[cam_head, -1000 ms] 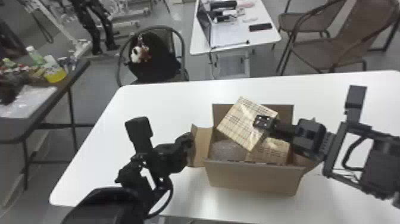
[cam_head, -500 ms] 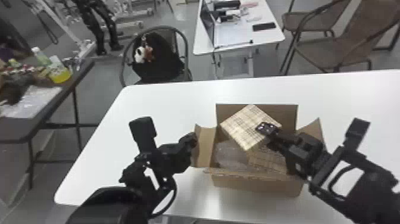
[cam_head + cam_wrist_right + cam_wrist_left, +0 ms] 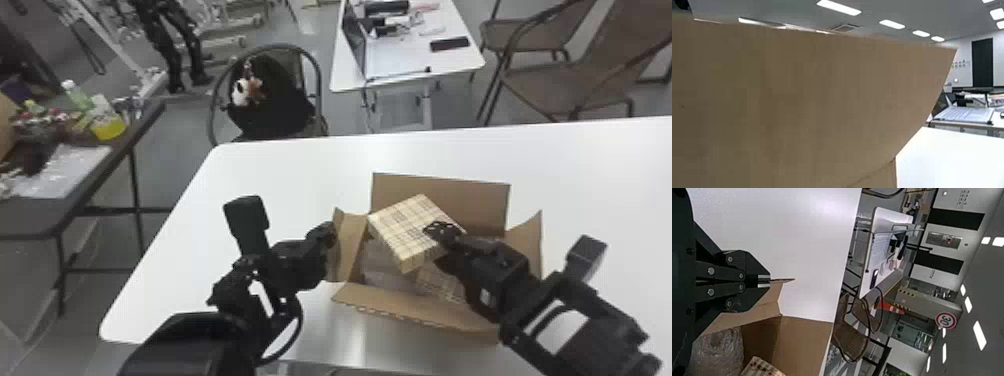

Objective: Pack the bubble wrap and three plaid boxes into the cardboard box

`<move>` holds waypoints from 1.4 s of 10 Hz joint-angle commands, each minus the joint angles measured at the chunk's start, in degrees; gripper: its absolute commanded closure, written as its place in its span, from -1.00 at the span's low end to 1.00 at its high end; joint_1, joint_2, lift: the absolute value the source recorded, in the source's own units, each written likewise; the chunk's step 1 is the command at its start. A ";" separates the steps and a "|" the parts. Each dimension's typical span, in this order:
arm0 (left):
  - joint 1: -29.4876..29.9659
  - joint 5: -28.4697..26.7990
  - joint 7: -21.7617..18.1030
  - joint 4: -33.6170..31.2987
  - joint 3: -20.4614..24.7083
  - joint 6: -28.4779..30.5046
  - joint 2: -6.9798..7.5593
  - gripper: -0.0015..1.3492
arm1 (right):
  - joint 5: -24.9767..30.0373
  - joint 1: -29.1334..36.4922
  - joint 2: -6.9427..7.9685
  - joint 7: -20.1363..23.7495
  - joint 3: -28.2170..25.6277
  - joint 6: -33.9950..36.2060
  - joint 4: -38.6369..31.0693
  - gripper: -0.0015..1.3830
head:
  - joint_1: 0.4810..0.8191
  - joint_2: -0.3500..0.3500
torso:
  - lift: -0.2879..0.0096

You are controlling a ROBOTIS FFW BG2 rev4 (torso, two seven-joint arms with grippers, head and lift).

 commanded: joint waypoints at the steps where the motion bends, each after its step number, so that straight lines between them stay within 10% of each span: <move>1: 0.08 0.05 0.00 0.00 0.13 -0.08 -0.32 0.80 | -2.69 0.29 -0.09 -1.64 -1.64 3.70 -1.72 -0.36 | 0.27 0.85 | 0.05; 2: 0.08 0.05 0.00 0.00 0.13 -0.08 -0.32 0.80 | -2.52 -0.06 0.17 -2.43 -4.19 7.75 -3.39 -0.90 | 0.27 0.87 | 0.05; 5: -0.01 -0.21 0.00 0.00 -0.05 -0.26 -0.32 0.80 | 1.97 -0.32 1.58 -5.33 -15.26 19.70 -9.01 -0.64 | 0.27 0.80 | 0.05; 8: -0.01 -0.30 0.00 0.09 -0.13 -0.26 -0.32 0.80 | 40.90 -0.67 -2.20 9.61 -25.81 18.47 -20.62 -0.60 | 0.27 0.60 | 0.05; 10: 0.08 0.05 0.00 0.09 0.22 -0.70 -0.32 0.80 | 56.72 6.27 -4.93 10.57 -28.27 10.03 -25.19 -0.60 | 0.27 0.34 | 0.05; 14: 0.78 0.49 0.00 0.09 0.83 -1.05 -0.32 0.80 | 84.14 17.52 -2.47 15.85 -36.27 -3.06 -24.13 -0.60 | 0.27 -0.13 | 0.05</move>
